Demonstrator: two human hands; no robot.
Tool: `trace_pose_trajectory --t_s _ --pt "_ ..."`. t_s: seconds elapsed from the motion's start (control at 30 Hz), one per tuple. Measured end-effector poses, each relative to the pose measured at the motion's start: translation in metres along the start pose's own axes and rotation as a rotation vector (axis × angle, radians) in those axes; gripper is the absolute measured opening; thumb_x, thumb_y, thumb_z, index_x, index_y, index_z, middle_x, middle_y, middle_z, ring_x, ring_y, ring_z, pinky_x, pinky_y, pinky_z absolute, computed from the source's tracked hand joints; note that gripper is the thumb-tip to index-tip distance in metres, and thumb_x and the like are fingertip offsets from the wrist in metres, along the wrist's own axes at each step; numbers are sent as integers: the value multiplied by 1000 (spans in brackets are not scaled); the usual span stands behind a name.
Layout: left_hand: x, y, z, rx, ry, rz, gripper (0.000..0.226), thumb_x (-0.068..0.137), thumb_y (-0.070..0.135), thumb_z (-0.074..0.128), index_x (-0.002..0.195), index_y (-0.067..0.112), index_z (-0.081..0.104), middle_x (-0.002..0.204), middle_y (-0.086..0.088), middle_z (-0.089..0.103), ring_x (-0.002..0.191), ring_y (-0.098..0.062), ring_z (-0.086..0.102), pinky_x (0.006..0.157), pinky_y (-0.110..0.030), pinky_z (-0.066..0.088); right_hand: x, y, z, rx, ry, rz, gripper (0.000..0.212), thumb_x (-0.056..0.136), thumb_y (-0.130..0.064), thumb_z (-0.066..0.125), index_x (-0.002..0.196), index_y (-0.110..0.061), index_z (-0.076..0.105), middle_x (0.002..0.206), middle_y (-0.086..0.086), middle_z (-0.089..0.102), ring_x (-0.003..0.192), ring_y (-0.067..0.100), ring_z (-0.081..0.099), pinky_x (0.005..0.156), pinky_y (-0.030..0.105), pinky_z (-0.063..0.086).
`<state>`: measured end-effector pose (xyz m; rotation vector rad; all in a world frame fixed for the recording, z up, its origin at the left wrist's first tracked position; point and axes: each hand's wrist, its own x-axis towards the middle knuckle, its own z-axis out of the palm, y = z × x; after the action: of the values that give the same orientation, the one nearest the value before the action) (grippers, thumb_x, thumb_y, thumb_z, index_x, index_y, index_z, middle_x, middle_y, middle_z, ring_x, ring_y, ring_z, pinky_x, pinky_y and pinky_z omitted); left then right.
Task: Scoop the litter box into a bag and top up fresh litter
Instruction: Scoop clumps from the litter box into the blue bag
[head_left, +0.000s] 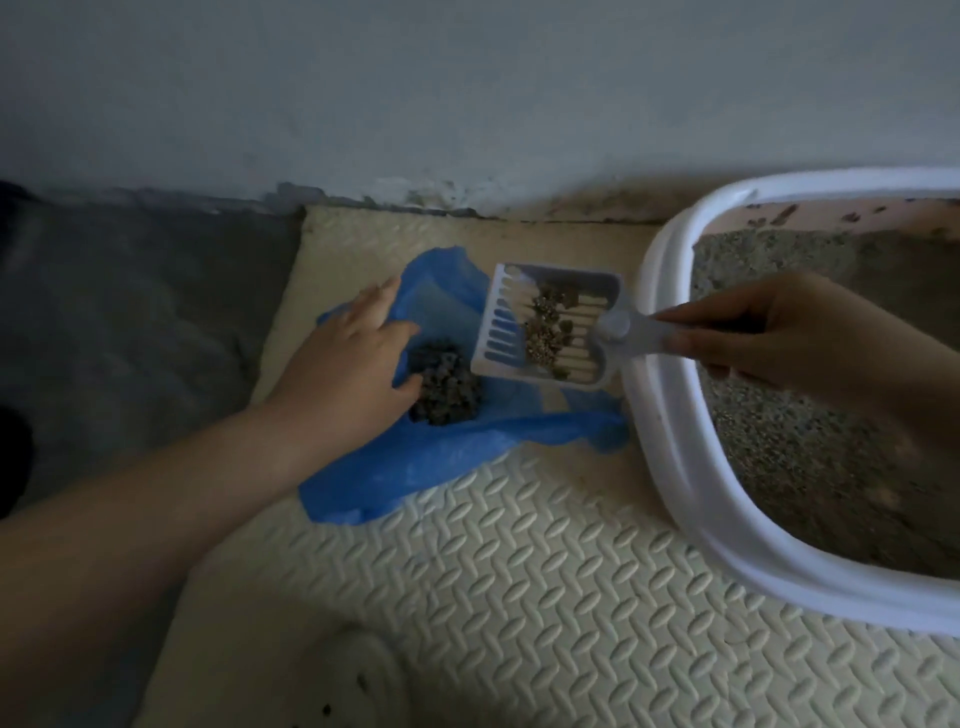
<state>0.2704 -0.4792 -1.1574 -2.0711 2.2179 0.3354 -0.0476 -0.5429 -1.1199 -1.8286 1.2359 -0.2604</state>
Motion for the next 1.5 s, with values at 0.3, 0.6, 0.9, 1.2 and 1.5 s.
trace_pose_trajectory --t_s 0.3,0.6,0.9,1.2,1.5 --pt "-2 -10 1 -144 8 -79 69 84 30 64 144 10 34 157 -1 20 138 -18 30 104 -34 36 47 -35 47 -452 -142 -164 28 92 -35 54 116 -47 62 79 -27 64 72 -11 58 64 8 41" --pt "-3 -11 3 -120 -49 -68 88 85 21 64 152 12 6 160 0 -1 144 -18 14 107 -31 31 57 -35 80 -684 -81 -265 56 96 -16 38 143 -45 28 107 -2 46 83 16 43 72 29 38" --pt "-5 -9 -1 -97 -36 -79 91 84 18 65 152 13 5 160 1 -3 145 -18 13 109 -33 30 48 -29 85 -763 -64 -341 78 83 -5 54 147 -39 24 114 4 38 101 20 41 76 33 44" --pt "-4 -4 -6 -104 -41 -96 92 84 18 66 152 13 4 160 2 -7 145 -17 12 107 -33 33 40 -21 44 -356 -138 -193 44 96 -13 44 126 -44 51 93 -18 55 83 -3 50 69 12 33" --pt "4 17 -8 -116 -11 -19 86 90 23 61 152 12 3 159 5 -16 145 -14 7 100 -24 31 4 11 -1 360 -94 -17 40 91 -4 51 99 -35 74 75 10 64 57 15 45 49 18 36"
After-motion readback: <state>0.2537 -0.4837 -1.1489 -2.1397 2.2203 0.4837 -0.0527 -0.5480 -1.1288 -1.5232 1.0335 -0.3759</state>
